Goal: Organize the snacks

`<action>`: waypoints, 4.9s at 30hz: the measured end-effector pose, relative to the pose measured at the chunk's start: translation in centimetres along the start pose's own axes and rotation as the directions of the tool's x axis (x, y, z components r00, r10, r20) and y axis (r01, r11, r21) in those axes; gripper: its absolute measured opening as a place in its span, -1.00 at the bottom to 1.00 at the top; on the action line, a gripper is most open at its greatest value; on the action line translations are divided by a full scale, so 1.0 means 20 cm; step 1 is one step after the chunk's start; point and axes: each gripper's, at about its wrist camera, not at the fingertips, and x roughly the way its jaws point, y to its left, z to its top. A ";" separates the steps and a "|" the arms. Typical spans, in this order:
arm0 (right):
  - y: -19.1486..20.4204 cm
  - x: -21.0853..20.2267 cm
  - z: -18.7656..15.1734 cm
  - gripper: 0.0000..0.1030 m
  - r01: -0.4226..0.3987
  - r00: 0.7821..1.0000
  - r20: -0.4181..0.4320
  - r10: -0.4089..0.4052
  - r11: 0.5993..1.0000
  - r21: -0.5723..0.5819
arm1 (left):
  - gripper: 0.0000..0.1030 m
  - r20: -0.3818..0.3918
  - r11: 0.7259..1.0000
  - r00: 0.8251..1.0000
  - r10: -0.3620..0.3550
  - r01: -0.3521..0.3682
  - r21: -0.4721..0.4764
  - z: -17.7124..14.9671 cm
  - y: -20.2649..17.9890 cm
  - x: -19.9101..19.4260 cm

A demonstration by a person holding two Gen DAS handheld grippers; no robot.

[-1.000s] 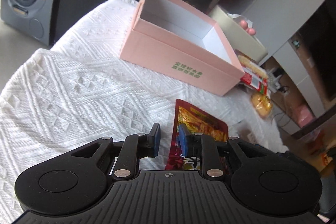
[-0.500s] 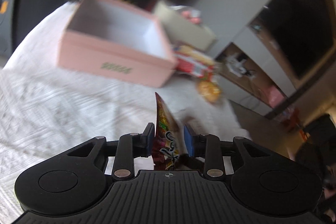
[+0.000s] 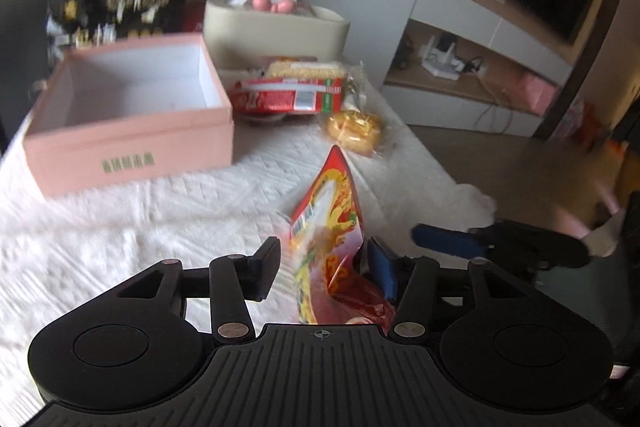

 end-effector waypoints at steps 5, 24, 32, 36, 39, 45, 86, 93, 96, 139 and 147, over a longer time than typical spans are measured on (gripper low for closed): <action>0.01 0.02 -0.01 0.15 -0.016 1.000 -0.009 0.016 1.000 -0.004 | -0.05 -0.007 0.989 0.991 0.133 -0.133 0.065 -0.04 0.03 0.01; -0.01 0.04 -0.05 0.62 0.162 0.985 0.065 -0.161 0.987 -0.014 | -0.53 0.004 0.994 1.000 -0.027 0.027 -0.108 -0.15 0.15 0.13; -0.04 0.21 0.02 0.40 0.051 0.997 -0.052 -0.052 0.998 -0.020 | -0.53 0.004 0.986 0.999 -0.040 0.040 -0.162 -0.18 0.22 0.08; -0.04 0.30 0.06 0.12 0.022 0.995 -0.094 -0.025 0.999 -0.033 | -0.53 0.014 0.984 0.999 -0.042 0.044 -0.173 -0.20 0.25 0.02; -0.03 0.34 0.09 -0.19 0.019 0.992 -0.120 -0.024 0.999 -0.046 | -0.53 0.008 0.988 1.000 -0.026 0.027 -0.155 -0.21 0.25 -0.05; 0.00 0.22 0.12 -0.25 0.008 0.993 -0.114 -0.017 0.997 -0.080 | -0.53 0.028 0.986 0.999 -0.035 0.039 -0.162 -0.24 0.28 -0.24; 0.06 0.91 0.90 0.05 -0.013 0.998 0.064 0.023 0.987 -0.158 | -0.41 0.315 0.948 0.948 0.041 0.063 -0.312 0.41 0.97 0.02; -0.37 0.67 0.73 0.34 0.179 0.984 0.019 -0.178 0.977 -0.115 | -0.41 0.207 0.956 0.965 -0.162 0.205 -0.208 0.32 0.66 0.16; -0.47 0.66 0.65 0.34 0.185 0.981 -0.038 -0.189 0.979 -0.090 | -0.41 0.135 0.963 0.978 -0.161 0.185 -0.197 0.28 0.58 0.27; -0.30 0.57 0.51 -0.25 -0.110 0.977 -0.184 0.106 0.994 -0.009 | -0.42 0.120 0.971 0.990 -0.080 0.104 -0.213 0.25 0.37 0.30; -0.18 0.56 0.46 -0.45 -0.078 0.992 -0.113 0.062 0.987 -0.141 | -0.42 0.098 0.983 0.995 0.003 0.015 -0.185 0.26 0.30 0.32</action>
